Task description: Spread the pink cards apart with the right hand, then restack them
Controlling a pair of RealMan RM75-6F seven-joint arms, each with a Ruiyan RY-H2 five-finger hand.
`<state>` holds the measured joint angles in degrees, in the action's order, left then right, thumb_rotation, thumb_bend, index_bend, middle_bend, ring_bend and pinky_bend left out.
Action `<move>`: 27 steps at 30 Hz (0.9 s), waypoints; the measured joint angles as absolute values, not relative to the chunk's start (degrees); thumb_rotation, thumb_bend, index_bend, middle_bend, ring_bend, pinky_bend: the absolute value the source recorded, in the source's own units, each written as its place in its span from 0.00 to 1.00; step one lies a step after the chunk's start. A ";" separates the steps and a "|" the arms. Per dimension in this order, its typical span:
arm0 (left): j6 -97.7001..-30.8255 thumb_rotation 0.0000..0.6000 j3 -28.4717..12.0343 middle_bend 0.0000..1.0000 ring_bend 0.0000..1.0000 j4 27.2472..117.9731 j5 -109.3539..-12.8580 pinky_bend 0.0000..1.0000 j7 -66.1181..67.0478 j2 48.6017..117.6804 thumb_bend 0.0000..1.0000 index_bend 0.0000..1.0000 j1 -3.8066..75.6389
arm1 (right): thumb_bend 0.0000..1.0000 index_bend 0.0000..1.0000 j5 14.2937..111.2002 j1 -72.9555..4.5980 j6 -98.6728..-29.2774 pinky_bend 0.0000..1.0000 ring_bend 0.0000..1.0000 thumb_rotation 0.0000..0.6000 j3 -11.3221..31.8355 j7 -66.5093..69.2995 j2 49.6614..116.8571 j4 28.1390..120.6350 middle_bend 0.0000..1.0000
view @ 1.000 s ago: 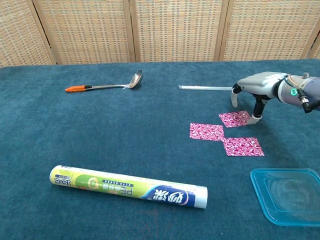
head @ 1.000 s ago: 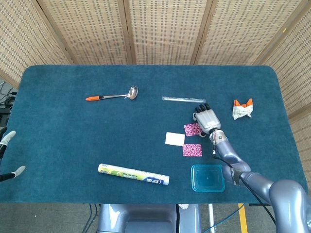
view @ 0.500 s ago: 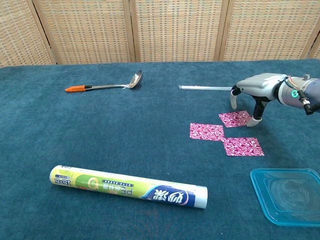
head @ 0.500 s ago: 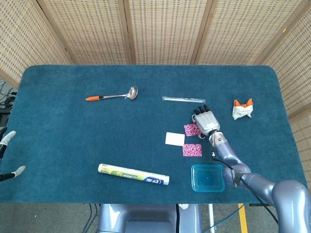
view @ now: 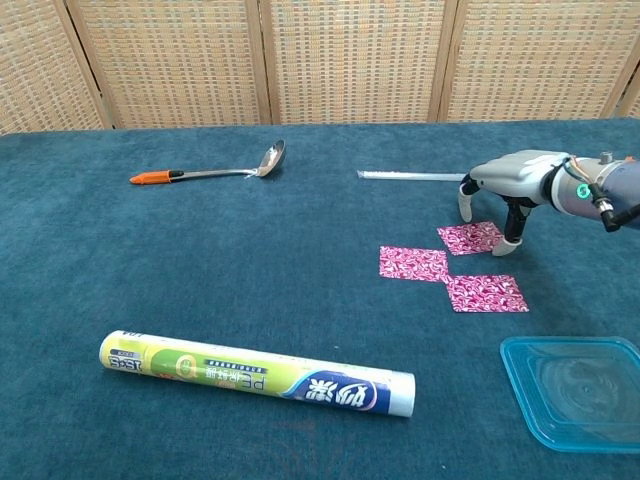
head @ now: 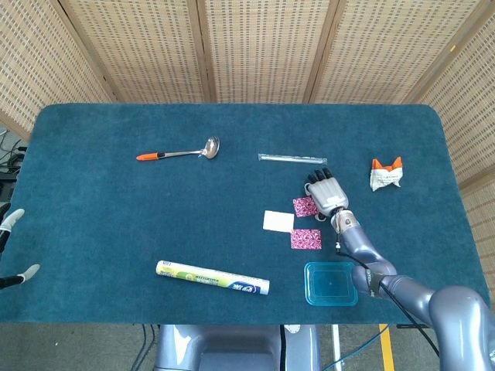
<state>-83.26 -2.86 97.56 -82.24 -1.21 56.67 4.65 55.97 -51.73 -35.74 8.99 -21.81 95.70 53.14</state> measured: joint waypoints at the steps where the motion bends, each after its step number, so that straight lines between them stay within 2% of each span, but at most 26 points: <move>1: -83.25 1.00 -2.86 0.00 0.00 97.56 -82.25 0.00 -1.24 56.67 0.14 0.08 4.64 | 0.21 0.36 55.91 -51.77 -35.72 0.00 0.00 1.00 9.00 -21.88 95.76 53.09 0.15; 27: -83.17 1.00 -2.92 0.00 0.00 96.56 -82.12 0.00 -2.20 56.93 0.14 0.08 4.53 | 0.21 0.38 53.51 -53.38 -34.59 0.00 0.00 1.00 8.38 -26.44 96.10 52.98 0.15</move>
<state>-83.17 -2.92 96.56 -82.12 -2.20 56.93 4.53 53.51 -53.38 -34.59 8.38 -26.44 96.10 52.98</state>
